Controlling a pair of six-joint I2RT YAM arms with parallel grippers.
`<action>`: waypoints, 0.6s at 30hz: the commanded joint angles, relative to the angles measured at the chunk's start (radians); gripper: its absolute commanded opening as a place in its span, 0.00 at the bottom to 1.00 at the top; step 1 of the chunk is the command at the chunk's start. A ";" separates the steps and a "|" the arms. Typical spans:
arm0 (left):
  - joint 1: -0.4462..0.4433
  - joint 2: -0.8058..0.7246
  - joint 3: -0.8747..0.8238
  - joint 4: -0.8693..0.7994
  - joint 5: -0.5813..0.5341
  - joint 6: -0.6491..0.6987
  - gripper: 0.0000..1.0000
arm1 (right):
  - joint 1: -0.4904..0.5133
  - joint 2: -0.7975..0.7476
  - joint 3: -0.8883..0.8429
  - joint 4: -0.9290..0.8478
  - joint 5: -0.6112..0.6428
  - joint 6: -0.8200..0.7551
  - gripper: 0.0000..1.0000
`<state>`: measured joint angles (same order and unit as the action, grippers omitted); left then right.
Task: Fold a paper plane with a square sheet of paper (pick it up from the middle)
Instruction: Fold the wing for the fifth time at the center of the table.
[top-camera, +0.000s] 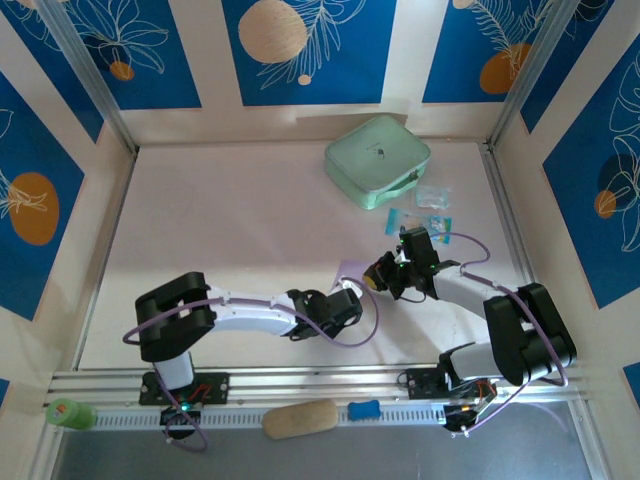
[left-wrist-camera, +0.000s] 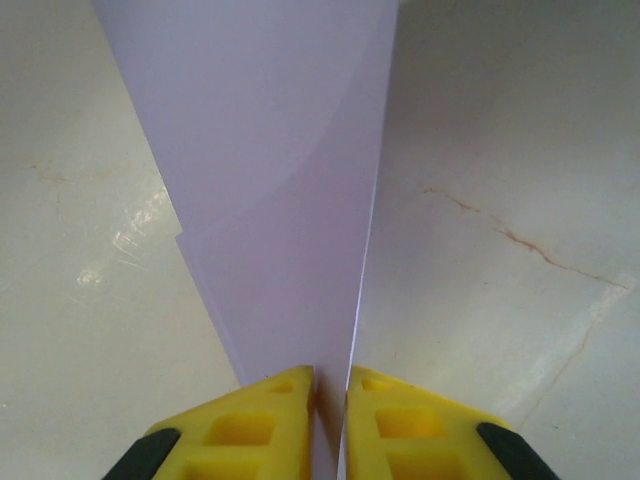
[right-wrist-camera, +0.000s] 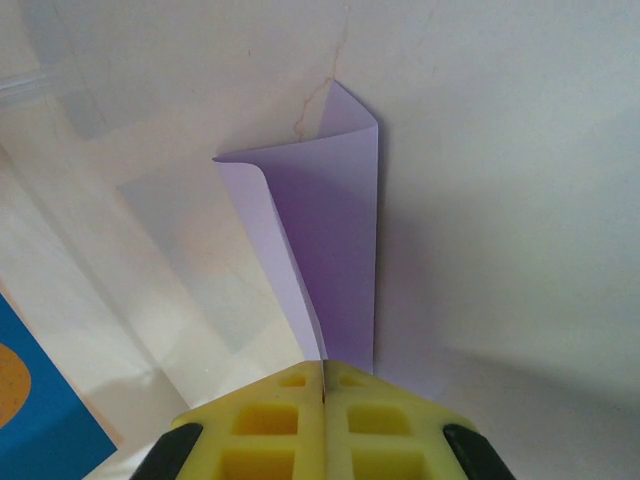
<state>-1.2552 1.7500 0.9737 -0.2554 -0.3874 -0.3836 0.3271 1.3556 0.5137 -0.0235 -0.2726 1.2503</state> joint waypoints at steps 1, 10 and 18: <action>-0.012 0.013 0.029 -0.034 -0.023 0.002 0.15 | -0.005 -0.027 -0.011 -0.030 -0.012 0.000 0.02; -0.012 0.015 0.030 -0.031 -0.018 0.003 0.05 | -0.005 -0.026 -0.010 -0.030 -0.014 0.000 0.02; -0.001 0.006 0.012 -0.004 0.023 -0.002 0.00 | -0.007 -0.069 0.021 -0.095 0.003 -0.062 0.17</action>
<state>-1.2552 1.7557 0.9779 -0.2546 -0.3885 -0.3840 0.3267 1.3289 0.5140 -0.0471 -0.2710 1.2327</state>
